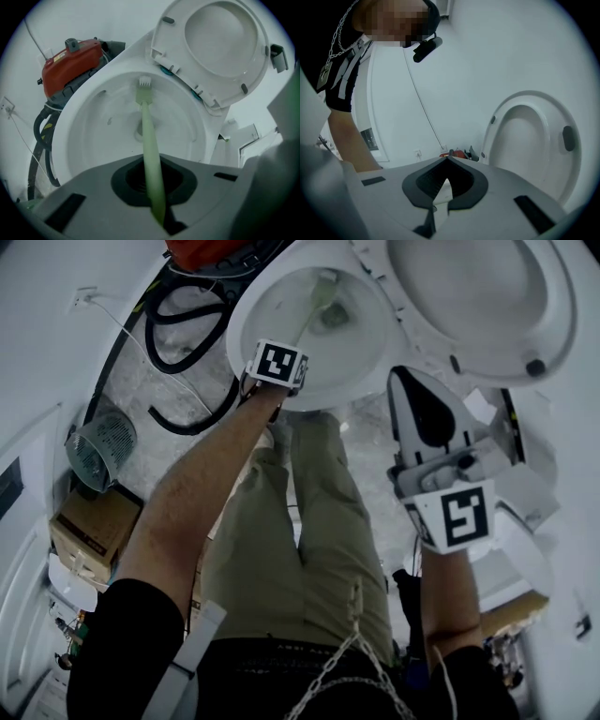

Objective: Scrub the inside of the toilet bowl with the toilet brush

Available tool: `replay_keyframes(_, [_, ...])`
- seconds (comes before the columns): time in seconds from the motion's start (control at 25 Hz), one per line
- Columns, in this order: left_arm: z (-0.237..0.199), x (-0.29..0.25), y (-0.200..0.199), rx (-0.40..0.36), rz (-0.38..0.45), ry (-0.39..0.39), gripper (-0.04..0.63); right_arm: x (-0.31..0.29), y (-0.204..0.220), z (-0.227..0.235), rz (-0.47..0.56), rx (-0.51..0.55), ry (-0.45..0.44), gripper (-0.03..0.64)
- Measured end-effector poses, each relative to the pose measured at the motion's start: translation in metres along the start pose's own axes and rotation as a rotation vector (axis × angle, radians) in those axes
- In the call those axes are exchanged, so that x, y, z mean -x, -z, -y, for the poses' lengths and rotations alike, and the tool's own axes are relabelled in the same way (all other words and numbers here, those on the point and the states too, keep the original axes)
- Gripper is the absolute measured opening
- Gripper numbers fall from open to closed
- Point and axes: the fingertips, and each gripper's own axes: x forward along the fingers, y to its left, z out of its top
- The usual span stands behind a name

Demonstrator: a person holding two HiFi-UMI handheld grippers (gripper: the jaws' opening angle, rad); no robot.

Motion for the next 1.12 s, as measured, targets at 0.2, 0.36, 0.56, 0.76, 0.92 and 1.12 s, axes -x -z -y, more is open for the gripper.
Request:
replay_keyframes(0.2, [0.006,-0.007,0.001,-0.079,-0.043,-0.019,0.0,-0.01,-0.009,-0.017,0.001,0.028,-0.09,-0.008])
replay_keyframes(0.36, [0.021,-0.021,0.001,-0.089,-0.042,0.03,0.0,-0.015,-0.012,-0.036,-0.012,0.071,-0.193,-0.008])
replay_keyframes(0.56, [0.033,-0.02,0.001,-0.121,-0.042,0.051,0.0,-0.017,-0.009,-0.054,-0.06,0.141,-0.288,-0.008])
replay_keyframes(0.76, [0.047,-0.013,0.008,-0.174,-0.072,0.057,0.0,-0.016,-0.021,-0.044,-0.009,0.056,-0.215,-0.008])
replay_keyframes(0.92, [0.066,-0.015,0.023,-0.201,-0.103,0.098,0.0,-0.016,-0.03,-0.038,0.052,0.004,-0.123,-0.008])
replay_keyframes(1.12, [0.085,-0.019,0.049,-0.237,-0.137,0.141,0.0,-0.011,-0.035,-0.044,0.084,-0.004,-0.075,-0.008])
